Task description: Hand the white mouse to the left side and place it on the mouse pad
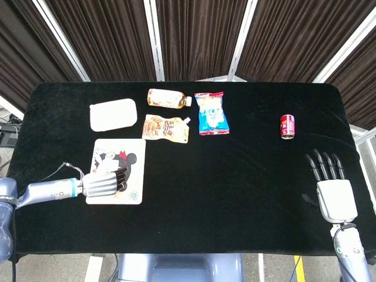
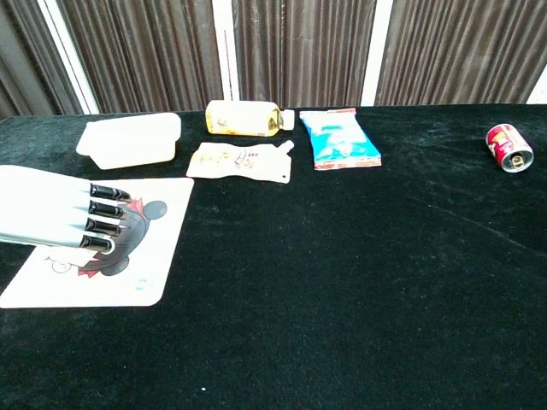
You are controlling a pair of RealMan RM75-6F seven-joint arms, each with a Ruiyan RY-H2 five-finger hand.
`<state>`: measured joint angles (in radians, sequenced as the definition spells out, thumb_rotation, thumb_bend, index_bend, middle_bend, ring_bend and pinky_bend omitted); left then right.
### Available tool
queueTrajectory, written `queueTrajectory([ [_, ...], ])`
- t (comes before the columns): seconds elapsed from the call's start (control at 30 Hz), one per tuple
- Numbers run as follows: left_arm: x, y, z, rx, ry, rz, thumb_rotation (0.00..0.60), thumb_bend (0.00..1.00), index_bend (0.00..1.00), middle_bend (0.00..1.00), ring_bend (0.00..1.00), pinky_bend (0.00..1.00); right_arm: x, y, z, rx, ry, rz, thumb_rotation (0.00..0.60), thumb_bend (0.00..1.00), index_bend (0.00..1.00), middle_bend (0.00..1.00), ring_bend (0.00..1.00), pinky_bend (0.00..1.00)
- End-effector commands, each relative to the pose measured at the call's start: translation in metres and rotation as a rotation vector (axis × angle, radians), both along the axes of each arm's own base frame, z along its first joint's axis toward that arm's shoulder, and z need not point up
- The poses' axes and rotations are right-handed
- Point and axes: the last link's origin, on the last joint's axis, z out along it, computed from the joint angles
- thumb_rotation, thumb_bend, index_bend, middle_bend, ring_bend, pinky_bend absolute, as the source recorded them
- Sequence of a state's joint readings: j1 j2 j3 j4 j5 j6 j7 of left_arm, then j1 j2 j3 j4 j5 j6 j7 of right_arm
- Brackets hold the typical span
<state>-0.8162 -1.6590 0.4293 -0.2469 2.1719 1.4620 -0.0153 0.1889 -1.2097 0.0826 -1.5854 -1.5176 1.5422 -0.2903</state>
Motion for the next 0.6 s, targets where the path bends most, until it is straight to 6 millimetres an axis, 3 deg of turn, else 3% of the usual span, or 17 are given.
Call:
queueTrajectory([
  [0.03,0.001,0.0,0.001,0.007,-0.009,-0.009,0.6,0.07,0.02,0.0,0.0,0.0,0.0,0.0,0.0,0.002,-0.001,-0.002,0.6,0.0,0.0,0.0,0.0,0.0],
  [0.23,-0.002,0.001,0.016,0.073,-0.068,0.019,0.6,0.03,0.0,0.0,0.0,0.0,0.002,0.003,0.0,0.005,-0.002,0.006,0.6,0.0,0.0,0.0,0.0,0.0],
  [0.4,-0.001,0.003,0.039,0.183,-0.221,0.092,0.6,0.03,0.0,0.0,0.0,0.0,0.004,0.005,0.0,0.01,-0.002,0.015,0.6,0.0,0.0,0.0,0.0,0.0],
  [0.53,-0.004,-0.008,0.073,0.352,-0.638,0.36,0.6,0.03,0.0,0.0,0.0,0.0,0.006,0.007,0.001,0.01,-0.005,0.023,0.6,0.0,0.0,0.0,0.0,0.0],
  [0.6,-0.013,-0.025,0.089,0.448,-0.885,0.586,0.6,0.03,0.0,0.0,0.0,0.0,0.008,0.008,0.004,0.005,-0.011,0.031,0.6,0.0,0.0,0.0,0.0,0.0],
])
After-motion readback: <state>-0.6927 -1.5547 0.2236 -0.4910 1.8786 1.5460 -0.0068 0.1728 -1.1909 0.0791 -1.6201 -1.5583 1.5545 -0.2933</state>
